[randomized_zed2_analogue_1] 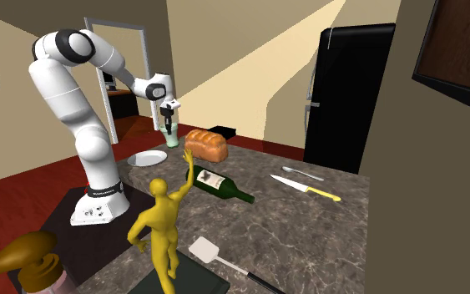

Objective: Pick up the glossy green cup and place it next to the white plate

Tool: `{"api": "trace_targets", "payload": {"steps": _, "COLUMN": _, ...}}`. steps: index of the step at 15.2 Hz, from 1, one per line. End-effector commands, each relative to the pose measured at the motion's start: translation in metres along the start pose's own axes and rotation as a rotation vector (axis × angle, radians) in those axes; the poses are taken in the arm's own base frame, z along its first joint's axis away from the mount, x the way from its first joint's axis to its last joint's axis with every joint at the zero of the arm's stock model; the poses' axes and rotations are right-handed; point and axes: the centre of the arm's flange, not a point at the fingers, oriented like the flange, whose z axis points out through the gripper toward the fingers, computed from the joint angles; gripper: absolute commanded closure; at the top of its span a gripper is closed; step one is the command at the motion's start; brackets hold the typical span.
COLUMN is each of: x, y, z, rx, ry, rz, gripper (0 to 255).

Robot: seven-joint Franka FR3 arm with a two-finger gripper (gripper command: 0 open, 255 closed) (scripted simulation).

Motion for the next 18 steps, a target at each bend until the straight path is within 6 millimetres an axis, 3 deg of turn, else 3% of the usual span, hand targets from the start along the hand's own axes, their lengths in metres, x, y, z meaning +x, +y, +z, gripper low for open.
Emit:
{"api": "trace_targets", "payload": {"steps": 1, "x": 0.000, "y": 0.000, "z": 0.000, "rx": 0.000, "ry": 0.000, "rz": 0.000, "gripper": 0}}
{"api": "trace_targets", "payload": {"steps": 6, "x": 0.000, "y": 0.000, "z": 0.000, "rx": 0.000, "ry": 0.000, "rz": 0.000, "gripper": 0}}
{"api": "trace_targets", "payload": {"steps": 10, "x": 0.000, "y": 0.000, "z": -0.050, "rx": 0.000, "ry": 0.000, "rz": 0.000, "gripper": 0}}
{"api": "trace_targets", "payload": {"steps": 18, "x": 0.000, "y": 0.000, "z": -0.050, "rx": 0.000, "ry": 0.000, "rz": 0.000, "gripper": 0}}
